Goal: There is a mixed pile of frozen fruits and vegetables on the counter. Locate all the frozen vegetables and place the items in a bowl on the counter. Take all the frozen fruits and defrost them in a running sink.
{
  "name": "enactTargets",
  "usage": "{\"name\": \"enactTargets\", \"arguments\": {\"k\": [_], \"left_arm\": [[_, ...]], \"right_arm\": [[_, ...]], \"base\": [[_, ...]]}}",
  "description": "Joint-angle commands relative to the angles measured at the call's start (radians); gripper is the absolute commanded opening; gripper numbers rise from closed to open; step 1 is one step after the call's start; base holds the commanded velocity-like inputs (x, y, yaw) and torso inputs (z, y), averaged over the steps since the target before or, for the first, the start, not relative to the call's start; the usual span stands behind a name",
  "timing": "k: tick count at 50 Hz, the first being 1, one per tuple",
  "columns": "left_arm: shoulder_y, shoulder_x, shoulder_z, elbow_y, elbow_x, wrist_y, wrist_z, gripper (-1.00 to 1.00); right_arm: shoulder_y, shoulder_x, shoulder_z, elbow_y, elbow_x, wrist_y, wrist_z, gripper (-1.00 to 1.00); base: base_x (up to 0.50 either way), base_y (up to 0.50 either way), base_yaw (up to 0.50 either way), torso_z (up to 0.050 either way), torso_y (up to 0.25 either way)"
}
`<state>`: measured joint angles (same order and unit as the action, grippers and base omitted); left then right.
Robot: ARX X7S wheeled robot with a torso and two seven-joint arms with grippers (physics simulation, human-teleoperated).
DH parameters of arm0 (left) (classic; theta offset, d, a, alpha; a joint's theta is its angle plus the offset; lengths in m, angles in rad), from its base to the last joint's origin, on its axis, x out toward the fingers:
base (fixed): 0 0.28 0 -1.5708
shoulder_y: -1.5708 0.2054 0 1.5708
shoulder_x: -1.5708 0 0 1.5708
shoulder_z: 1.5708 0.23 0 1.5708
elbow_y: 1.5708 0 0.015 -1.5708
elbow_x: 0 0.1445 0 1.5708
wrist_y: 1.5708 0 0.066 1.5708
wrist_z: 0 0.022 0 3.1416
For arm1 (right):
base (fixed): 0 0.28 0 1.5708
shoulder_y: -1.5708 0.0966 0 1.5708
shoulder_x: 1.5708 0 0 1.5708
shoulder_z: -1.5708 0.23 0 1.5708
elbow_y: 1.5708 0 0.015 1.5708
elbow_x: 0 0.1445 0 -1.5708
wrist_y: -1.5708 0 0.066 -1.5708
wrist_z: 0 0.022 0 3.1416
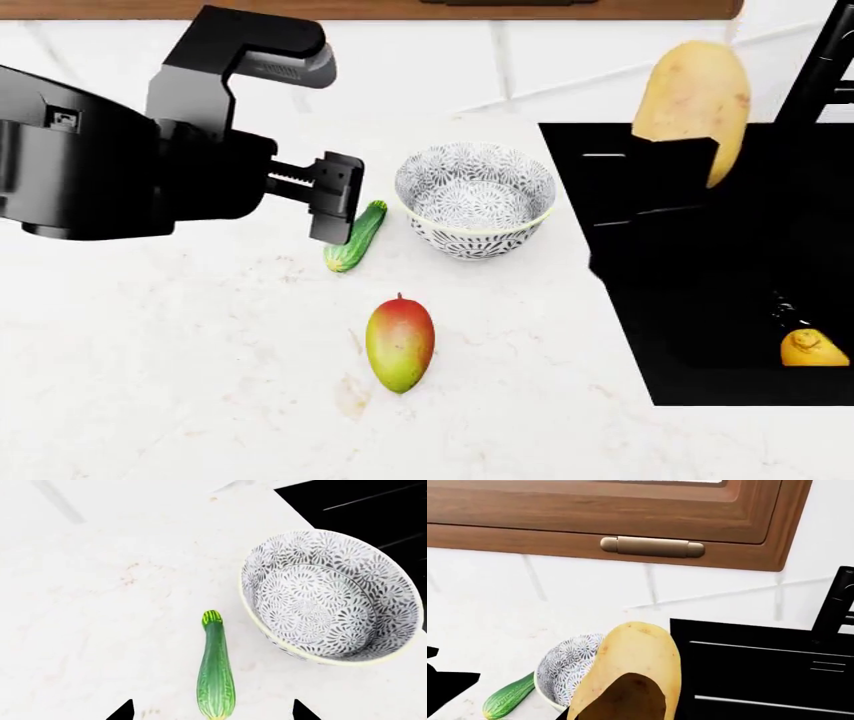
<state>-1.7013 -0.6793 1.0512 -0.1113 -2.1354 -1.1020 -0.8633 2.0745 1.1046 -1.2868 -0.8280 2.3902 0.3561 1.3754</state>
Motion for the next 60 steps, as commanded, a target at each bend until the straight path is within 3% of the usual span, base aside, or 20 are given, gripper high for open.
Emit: {"name": "enactTargets", "arguments": {"k": [1, 60], "left_arm": [[0.006, 0.033, 0.011, -0.023, 0.057, -0.003, 0.041, 1.0], [0.068, 0.151, 0.118, -0.138, 0.281, -0.001, 0.186, 1.0]], "right_arm": [[-0.031, -0.002, -0.002, 0.0, -0.038, -0.001, -0.014, -1.0], [-0.127, 0.025, -0.002, -0.012, -0.118, -0.03, -0.054, -1.0]], "base": [[0.0, 0.0, 0.0, 0.0, 0.0], [0.0, 0.0, 0.0, 0.0, 0.0]]}}
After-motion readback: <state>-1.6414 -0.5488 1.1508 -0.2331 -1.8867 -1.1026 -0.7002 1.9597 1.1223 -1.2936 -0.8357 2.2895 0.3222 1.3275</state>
